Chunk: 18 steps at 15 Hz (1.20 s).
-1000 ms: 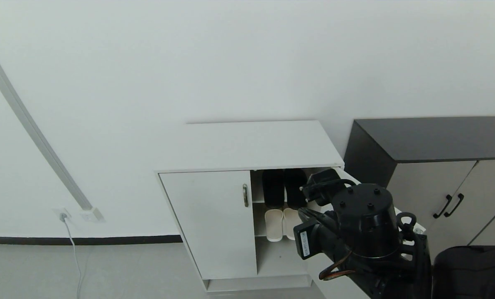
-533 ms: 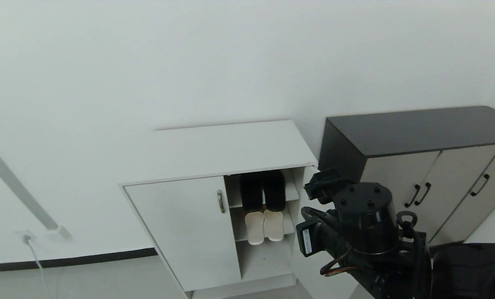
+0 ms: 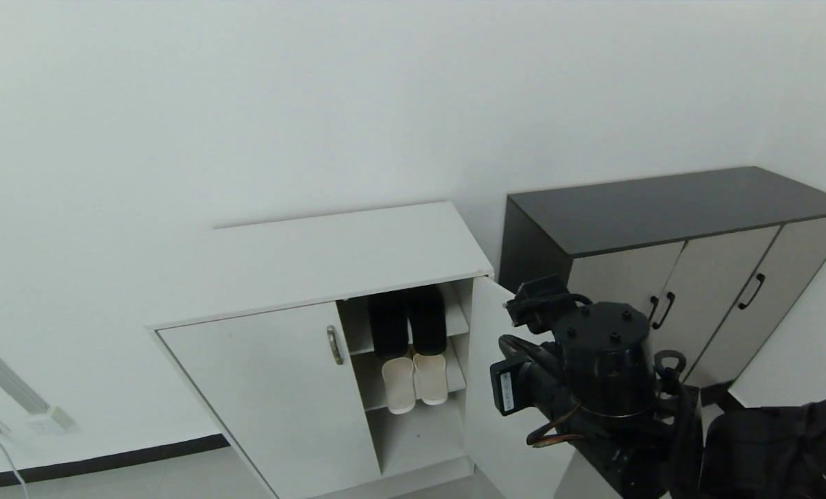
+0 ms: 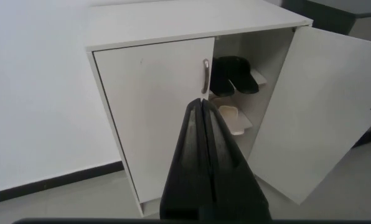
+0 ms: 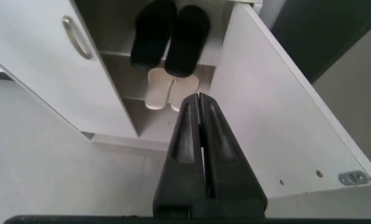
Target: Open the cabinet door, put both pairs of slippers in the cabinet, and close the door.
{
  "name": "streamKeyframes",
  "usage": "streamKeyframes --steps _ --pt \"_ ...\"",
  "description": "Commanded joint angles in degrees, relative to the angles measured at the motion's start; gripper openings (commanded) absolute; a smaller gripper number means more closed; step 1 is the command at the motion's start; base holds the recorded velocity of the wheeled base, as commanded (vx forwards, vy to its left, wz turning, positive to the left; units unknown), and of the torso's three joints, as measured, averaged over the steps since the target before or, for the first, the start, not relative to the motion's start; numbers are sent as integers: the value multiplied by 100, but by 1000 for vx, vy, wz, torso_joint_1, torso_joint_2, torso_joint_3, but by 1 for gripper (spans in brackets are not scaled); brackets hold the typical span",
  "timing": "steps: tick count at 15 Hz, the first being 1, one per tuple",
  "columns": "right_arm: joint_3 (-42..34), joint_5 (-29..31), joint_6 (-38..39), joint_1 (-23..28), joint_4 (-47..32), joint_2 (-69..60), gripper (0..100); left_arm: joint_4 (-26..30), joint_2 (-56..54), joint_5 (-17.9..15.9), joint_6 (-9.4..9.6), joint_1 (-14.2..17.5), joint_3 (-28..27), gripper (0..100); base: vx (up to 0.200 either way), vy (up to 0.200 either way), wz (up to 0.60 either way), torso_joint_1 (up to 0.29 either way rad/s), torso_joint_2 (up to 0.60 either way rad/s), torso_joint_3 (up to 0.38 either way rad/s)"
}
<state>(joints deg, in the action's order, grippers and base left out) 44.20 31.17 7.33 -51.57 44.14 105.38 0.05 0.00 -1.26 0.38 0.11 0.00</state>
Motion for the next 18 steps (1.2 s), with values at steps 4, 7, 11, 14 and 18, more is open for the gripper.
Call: streamKeyframes --steps 4,7,11,14,18 --pt "-17 3 -21 85 51 80 0 -5 0 3 -3 -11 0 0 -200 0 0 2 5 -1" --pt "185 -603 -3 674 42 159 0 4 0 -6 6 -11 0 0 0 0 0 0 0 0" --pt "897 -1412 -21 1817 -248 422 0 -5 0 -6 6 -11 0 0 0 0 0 0 0 0" --pt "1565 -1702 6 2458 -899 712 0 -5 0 -6 15 -11 0 0 0 0 0 0 0 0" --pt "1846 -1702 14 2995 -951 1082 0 -5 0 -6 15 -11 0 0 0 0 0 0 0 0"
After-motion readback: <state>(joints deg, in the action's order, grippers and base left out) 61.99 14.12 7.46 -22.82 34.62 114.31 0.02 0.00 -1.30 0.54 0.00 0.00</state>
